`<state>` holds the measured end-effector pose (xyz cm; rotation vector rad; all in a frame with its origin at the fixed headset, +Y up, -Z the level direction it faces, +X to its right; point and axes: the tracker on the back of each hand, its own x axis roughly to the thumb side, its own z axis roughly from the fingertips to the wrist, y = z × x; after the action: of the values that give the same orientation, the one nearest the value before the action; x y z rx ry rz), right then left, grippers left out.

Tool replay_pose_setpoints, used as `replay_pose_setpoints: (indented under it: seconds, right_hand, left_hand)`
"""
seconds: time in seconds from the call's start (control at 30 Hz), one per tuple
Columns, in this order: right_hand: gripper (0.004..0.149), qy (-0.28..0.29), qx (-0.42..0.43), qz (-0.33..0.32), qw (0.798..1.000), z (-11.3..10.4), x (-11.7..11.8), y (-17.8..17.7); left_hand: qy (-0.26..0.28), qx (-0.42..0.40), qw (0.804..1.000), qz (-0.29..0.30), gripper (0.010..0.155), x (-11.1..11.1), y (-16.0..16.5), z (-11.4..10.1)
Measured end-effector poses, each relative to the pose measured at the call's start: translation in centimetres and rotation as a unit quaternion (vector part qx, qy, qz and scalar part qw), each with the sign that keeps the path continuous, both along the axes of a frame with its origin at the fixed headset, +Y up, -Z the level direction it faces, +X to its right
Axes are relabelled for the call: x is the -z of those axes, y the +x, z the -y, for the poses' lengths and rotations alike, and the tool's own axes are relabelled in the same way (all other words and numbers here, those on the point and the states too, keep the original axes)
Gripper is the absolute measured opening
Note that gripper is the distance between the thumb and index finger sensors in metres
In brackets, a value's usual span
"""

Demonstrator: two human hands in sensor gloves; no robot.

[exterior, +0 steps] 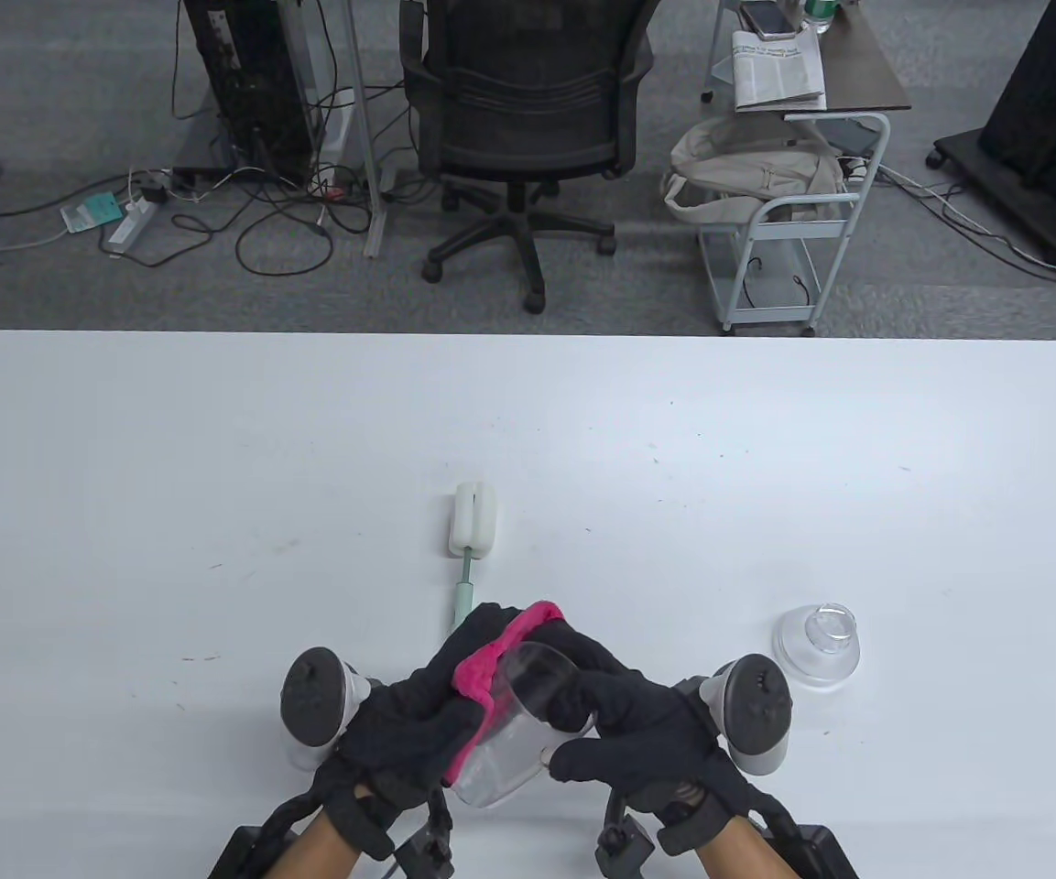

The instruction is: Brush the shaker cup with the cup brush

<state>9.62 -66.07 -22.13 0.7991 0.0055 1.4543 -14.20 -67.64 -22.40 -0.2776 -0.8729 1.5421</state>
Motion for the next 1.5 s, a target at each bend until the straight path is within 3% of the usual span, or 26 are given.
replay_pose_setpoints:
  seconds: [0.07,0.13,0.17,0.2,0.23,0.27,0.33,0.43,0.5,0.53,0.57,0.63,0.73,0.77,0.83,0.87,0.9,0.93,1.0,1.03,1.13,1.17,1.23,1.3,1.47,1.5]
  right_hand:
    - [0.039,0.023,0.026,0.019,0.999,-0.6,-0.3,0.4]
    - [0.038,0.067,0.034,0.055,0.996,-1.2,-1.1,0.5]
    - [0.038,0.131,0.029,0.084,0.987,-1.9,-2.3,0.1]
    - [0.037,0.200,0.006,0.115,0.973,-2.4,-3.4,-0.4]
    - [0.037,0.339,-0.075,0.167,0.923,-3.0,-5.3,-1.6]
    - [0.037,0.408,-0.125,0.188,0.885,-3.0,-6.1,-2.3]
    - [0.036,0.544,-0.218,0.229,0.777,-2.8,-7.7,-4.0]
    - [0.035,0.601,-0.281,0.228,0.713,-1.8,-8.4,-5.6]
    - [0.034,0.628,-0.324,0.257,0.659,-1.5,-8.3,-6.2]
    - [0.034,0.626,-0.344,0.273,0.645,-1.5,-8.0,-6.3]
    - [0.035,0.618,-0.347,0.278,0.649,-1.5,-7.8,-6.2]
    - [0.035,0.582,-0.347,0.272,0.683,-1.5,-7.1,-6.0]
    - [0.036,0.559,-0.374,0.297,0.678,-1.5,-6.3,-5.6]
    - [0.036,0.538,-0.377,0.296,0.693,-1.5,-6.0,-5.3]
    - [0.036,0.482,-0.367,0.292,0.740,-1.5,-5.5,-4.7]
    - [0.037,0.426,-0.350,0.279,0.786,-1.5,-4.9,-4.1]
    - [0.038,0.384,-0.331,0.267,0.819,-1.4,-4.5,-3.6]
    - [0.038,0.308,-0.289,0.244,0.873,-1.2,-3.8,-2.8]
    - [0.039,0.197,-0.212,0.200,0.936,-0.9,-2.7,-1.7]
    - [0.039,0.133,-0.169,0.173,0.961,-0.7,-2.0,-1.2]
    - [0.040,0.024,-0.093,0.124,0.988,0.1,-0.9,-0.5]
    - [0.040,-0.011,-0.061,0.123,0.991,0.5,-0.7,-0.3]
    - [0.040,-0.065,-0.028,0.146,0.987,1.1,-0.4,-0.2]
    - [0.041,-0.108,0.002,0.156,0.982,1.7,-0.3,0.1]
    - [0.046,-0.208,0.103,0.099,0.968,3.1,0.0,0.0]
    - [0.048,-0.233,0.116,0.069,0.963,3.5,-0.2,-0.4]
  left_hand:
    - [-0.055,-0.014,0.998,0.004,0.072,0.1,0.1,0.6]
    - [-0.129,-0.047,0.989,0.057,0.072,0.3,0.3,1.4]
    - [-0.181,-0.103,0.971,0.118,0.072,0.5,0.5,1.9]
    - [-0.211,-0.128,0.958,0.143,0.073,0.6,0.6,2.3]
    - [-0.252,-0.163,0.939,0.166,0.073,0.5,0.7,2.9]
    - [-0.265,-0.187,0.932,0.163,0.073,0.5,0.8,3.3]
    - [-0.300,-0.226,0.920,0.110,0.074,0.5,0.7,4.1]
    - [-0.324,-0.265,0.902,0.105,0.076,0.3,1.2,4.6]
    - [-0.331,-0.272,0.895,0.122,0.078,0.1,1.5,4.9]
    - [-0.332,-0.272,0.895,0.121,0.078,-0.1,1.7,4.9]
    - [-0.326,-0.273,0.898,0.114,0.078,0.0,1.8,4.9]
    - [-0.305,-0.259,0.911,0.096,0.077,0.1,1.7,4.7]
    - [-0.237,-0.206,0.948,0.055,0.073,0.0,1.5,4.0]
    - [-0.209,-0.176,0.961,0.032,0.073,0.0,1.4,3.7]
    - [-0.165,-0.131,0.978,0.008,0.072,-0.1,1.2,3.2]
    - [-0.132,-0.093,0.987,-0.009,0.072,-0.1,1.0,2.9]
    - [-0.112,-0.067,0.991,-0.021,0.072,-0.1,0.9,2.7]
    - [-0.074,-0.038,0.996,-0.036,0.073,-0.2,0.9,2.2]
    - [-0.029,-0.004,0.998,-0.050,0.073,-0.4,0.8,1.4]
    - [0.004,0.017,0.998,-0.057,0.073,-0.6,0.6,0.8]
    - [0.119,0.082,0.985,-0.091,0.067,-1.1,0.4,-0.7]
    - [0.180,0.114,0.972,-0.102,0.066,-1.6,0.5,-1.4]
    - [0.275,0.207,0.927,-0.152,0.065,-2.8,1.3,-2.1]
    - [0.345,0.317,0.859,-0.208,0.068,-3.7,2.2,-2.2]
    - [0.441,0.456,0.728,-0.260,0.071,-5.1,4.7,-1.0]
    - [0.463,0.473,0.686,-0.303,0.071,-5.3,5.1,-0.8]
